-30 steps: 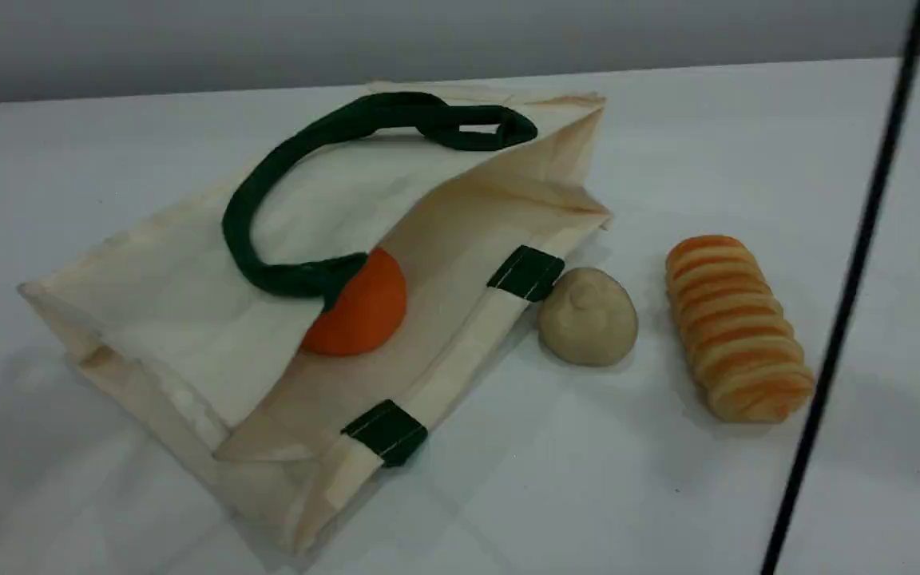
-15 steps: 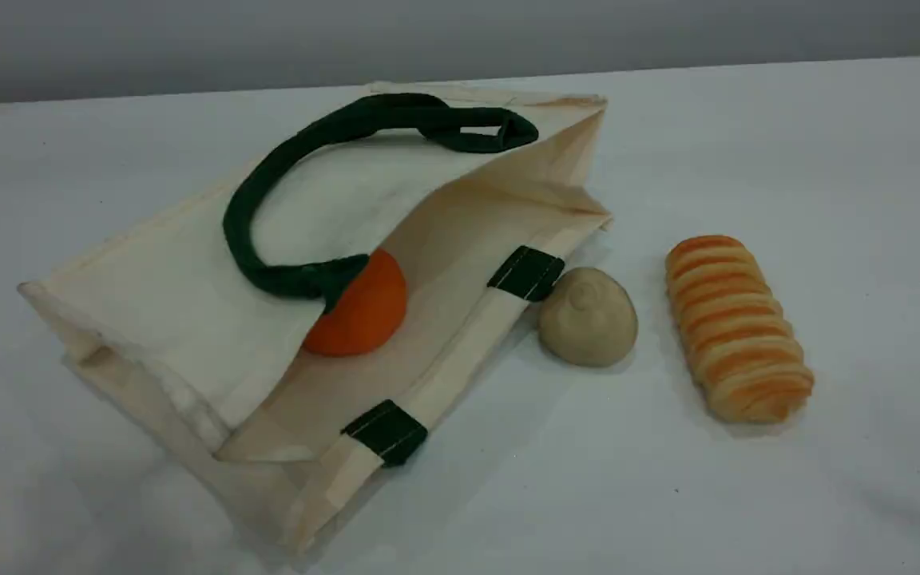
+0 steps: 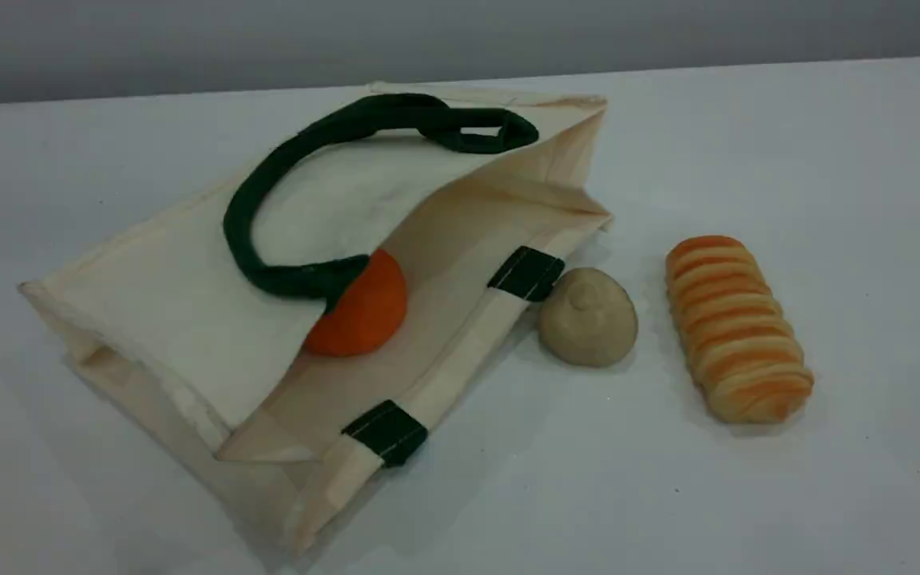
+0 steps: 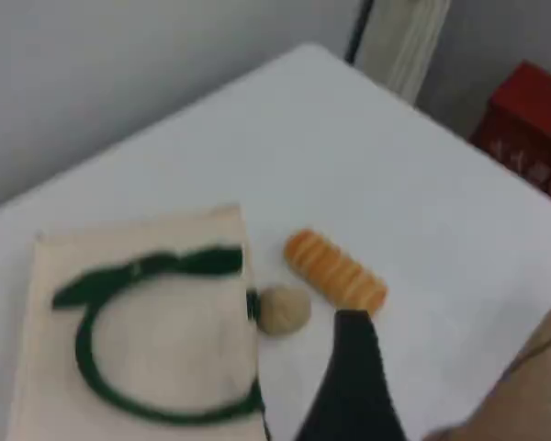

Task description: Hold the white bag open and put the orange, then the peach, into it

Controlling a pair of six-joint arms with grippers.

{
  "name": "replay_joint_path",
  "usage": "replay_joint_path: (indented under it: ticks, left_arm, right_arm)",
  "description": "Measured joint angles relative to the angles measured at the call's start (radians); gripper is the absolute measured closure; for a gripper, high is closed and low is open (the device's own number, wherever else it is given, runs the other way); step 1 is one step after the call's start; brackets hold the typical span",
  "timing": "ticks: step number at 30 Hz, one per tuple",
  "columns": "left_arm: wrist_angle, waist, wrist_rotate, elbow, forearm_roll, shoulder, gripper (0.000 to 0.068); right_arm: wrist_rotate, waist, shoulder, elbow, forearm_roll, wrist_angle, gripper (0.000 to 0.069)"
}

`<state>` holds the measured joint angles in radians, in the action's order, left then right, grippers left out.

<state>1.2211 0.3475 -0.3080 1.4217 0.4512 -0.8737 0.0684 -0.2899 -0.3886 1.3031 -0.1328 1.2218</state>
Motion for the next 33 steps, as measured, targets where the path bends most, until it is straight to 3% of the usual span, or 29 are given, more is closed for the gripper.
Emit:
replay_joint_path:
  ticks: [6, 11, 18, 22, 33]
  left_arm:
    - [-0.001, 0.000, 0.000, -0.211, -0.009, 0.152, 0.0176]
    - [-0.056, 0.000, 0.002, -0.381, -0.015, 0.288, 0.0176]
    - [-0.143, 0.000, 0.014, -0.567, -0.148, 0.458, 0.0176]
    - [-0.130, 0.000, 0.044, -0.662, -0.216, 0.524, 0.0176]
    - [-0.129, 0.000, 0.094, -0.914, -0.264, 0.661, 0.0176]
  right_arm:
    - [-0.043, 0.000, 0.192, -0.252, 0.035, -0.004, 0.0179]
    - [-0.049, 0.000, 0.338, -0.507, 0.035, -0.107, 0.0179]
    - [-0.068, 0.000, 0.389, -0.754, 0.045, -0.140, 0.0179]
    - [-0.068, 0.000, 0.389, -0.802, 0.056, -0.158, 0.0179]
    - [-0.063, 0.000, 0.389, -0.800, 0.054, -0.158, 0.0179]
